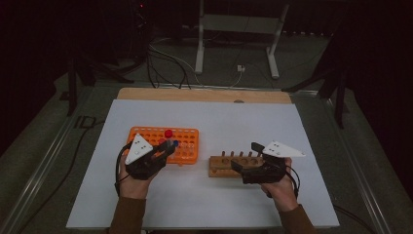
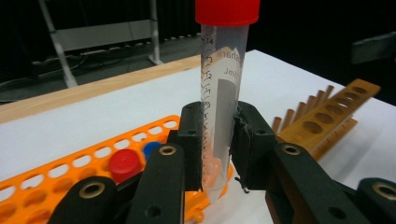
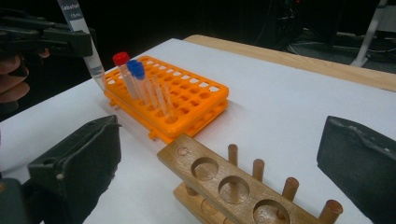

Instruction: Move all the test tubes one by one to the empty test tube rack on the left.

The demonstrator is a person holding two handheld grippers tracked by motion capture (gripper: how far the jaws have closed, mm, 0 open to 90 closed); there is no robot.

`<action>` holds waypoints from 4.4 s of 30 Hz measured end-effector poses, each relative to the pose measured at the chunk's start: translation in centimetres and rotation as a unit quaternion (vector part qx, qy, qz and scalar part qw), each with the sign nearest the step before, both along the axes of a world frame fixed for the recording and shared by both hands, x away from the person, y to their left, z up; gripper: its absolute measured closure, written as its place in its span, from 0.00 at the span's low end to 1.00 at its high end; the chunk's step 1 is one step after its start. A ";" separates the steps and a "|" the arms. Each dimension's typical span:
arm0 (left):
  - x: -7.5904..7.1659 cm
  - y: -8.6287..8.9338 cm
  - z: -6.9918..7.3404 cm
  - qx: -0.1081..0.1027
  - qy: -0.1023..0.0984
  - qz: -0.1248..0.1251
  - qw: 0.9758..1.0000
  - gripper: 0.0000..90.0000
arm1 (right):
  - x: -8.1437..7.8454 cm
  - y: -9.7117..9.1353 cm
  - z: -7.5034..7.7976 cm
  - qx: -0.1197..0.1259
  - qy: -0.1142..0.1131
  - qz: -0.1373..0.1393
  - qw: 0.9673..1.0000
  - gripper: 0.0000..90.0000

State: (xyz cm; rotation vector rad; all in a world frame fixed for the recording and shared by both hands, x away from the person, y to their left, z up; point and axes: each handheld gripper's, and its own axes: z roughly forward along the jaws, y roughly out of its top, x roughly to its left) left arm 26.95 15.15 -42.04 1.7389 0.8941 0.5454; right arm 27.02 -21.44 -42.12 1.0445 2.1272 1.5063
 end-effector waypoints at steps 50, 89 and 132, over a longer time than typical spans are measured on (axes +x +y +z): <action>3.0 3.4 -5.1 0.013 0.019 0.123 0.992 0.84 | 0.2 -0.7 -0.2 0.011 0.005 -0.008 1.000 0.00; 3.6 2.5 -7.4 0.083 0.092 0.100 0.987 0.84 | 0.4 -1.0 -1.4 0.001 0.007 -0.010 1.000 0.00; -3.4 7.6 -2.6 -0.023 -0.026 0.133 0.991 0.01 | -1.8 -7.3 -2.9 0.010 -0.071 -0.084 0.994 0.00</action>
